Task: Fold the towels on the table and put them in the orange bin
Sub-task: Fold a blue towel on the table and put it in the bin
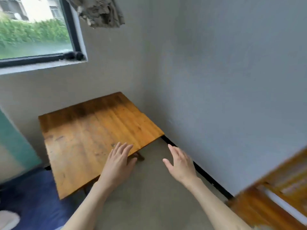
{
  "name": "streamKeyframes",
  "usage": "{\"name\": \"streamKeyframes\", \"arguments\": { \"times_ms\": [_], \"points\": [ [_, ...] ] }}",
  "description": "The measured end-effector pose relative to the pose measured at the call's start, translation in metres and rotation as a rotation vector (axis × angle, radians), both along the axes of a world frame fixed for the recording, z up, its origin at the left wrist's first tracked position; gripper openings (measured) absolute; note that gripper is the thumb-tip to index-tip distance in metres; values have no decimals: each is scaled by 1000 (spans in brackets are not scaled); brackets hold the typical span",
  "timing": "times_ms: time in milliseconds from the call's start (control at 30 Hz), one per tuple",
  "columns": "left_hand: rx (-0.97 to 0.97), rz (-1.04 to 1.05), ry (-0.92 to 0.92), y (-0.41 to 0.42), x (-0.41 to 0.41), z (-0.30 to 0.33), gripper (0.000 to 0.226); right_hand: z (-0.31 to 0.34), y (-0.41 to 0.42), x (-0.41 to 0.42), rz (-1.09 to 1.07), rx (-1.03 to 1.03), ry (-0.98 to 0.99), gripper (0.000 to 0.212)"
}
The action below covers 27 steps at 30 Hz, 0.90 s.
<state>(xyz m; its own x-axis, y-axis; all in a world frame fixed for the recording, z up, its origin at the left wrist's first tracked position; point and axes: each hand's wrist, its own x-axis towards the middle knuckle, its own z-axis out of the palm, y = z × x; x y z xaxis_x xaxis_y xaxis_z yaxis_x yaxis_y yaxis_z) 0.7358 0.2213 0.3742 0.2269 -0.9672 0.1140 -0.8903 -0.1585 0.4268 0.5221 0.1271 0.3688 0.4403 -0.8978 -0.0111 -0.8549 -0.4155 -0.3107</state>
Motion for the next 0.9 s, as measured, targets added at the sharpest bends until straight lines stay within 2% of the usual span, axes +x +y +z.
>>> {"name": "streamKeyframes", "arguments": {
  "times_ms": [200,467,667,900],
  "points": [
    [23,-311,15,-47,-186,0,57,6,33,-200,-306,-19,13,60],
    [-8,-786,39,-59,-455,1,52,9,133,-445,-761,-83,-44,59],
    [40,-1145,-29,-38,-626,-1,50,7,213,-579,-1065,-84,-53,57],
    [85,-1404,-38,-18,-799,-26,48,-20,266,-709,-1355,-32,-46,50]
  ]
}}
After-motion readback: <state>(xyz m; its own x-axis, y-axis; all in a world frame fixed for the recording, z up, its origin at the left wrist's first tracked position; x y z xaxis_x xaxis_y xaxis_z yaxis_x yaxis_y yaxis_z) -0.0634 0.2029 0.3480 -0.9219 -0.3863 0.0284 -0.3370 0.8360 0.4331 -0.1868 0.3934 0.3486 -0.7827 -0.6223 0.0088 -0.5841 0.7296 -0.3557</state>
